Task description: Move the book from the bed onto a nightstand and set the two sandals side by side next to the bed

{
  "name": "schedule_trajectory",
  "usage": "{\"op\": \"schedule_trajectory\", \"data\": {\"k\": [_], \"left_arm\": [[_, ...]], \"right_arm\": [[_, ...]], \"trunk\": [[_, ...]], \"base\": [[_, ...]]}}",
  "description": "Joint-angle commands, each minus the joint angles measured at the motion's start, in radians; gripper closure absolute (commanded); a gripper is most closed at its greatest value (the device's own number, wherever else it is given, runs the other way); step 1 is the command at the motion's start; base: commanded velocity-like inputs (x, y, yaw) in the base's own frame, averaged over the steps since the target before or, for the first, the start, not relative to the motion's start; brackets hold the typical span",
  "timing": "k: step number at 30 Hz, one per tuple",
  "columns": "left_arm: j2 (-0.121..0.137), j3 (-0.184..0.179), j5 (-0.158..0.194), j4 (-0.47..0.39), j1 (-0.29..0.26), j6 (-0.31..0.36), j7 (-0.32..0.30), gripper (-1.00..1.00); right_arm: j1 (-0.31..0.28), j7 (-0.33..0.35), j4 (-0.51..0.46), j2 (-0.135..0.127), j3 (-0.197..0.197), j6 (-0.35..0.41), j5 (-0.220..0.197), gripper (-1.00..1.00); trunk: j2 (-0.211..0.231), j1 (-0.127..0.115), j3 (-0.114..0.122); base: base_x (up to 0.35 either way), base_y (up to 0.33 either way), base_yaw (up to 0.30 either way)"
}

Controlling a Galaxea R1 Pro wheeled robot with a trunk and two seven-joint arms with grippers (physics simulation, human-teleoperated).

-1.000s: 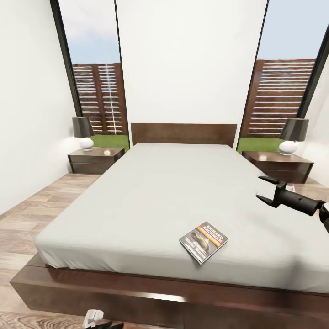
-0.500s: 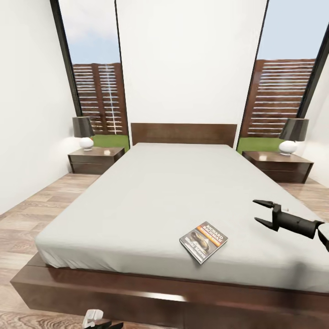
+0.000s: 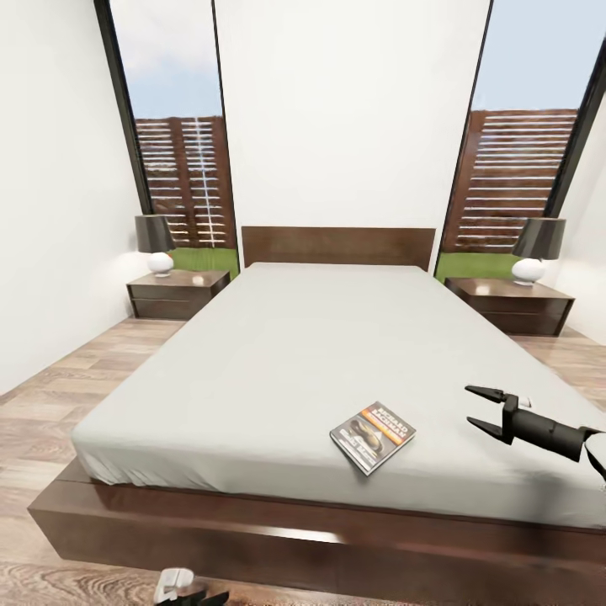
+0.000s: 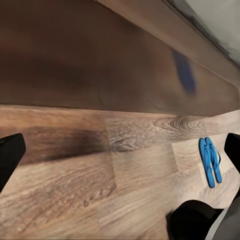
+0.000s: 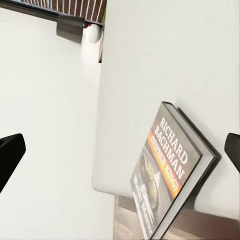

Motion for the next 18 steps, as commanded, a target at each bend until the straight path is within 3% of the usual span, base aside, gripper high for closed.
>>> {"op": "schedule_trajectory", "data": {"k": [1, 14, 18], "left_arm": [[0.0, 0.007, -0.007, 0.001, -0.001, -0.008, -0.002, -1.0], [0.0, 0.008, -0.007, -0.001, -0.001, -0.008, 0.0, -1.0], [0.0, 0.008, -0.007, -0.001, 0.0, -0.008, 0.0, -1.0]], "right_arm": [[0.003, 0.008, 0.001, 0.0, -0.002, 0.001, 0.006, -1.0], [0.041, 0.019, 0.005, 0.001, 0.004, -0.034, 0.014, -1.0], [0.056, 0.019, 0.016, 0.002, 0.005, -0.039, 0.034, -1.0]], "trunk": [[0.0, 0.0, -0.001], [0.0, 0.0, -0.001], [0.0, 0.0, -0.001]], "base": [[-0.085, 0.0, 0.0], [-0.086, 0.0, 0.0], [-0.086, 0.0, 0.0]]}}
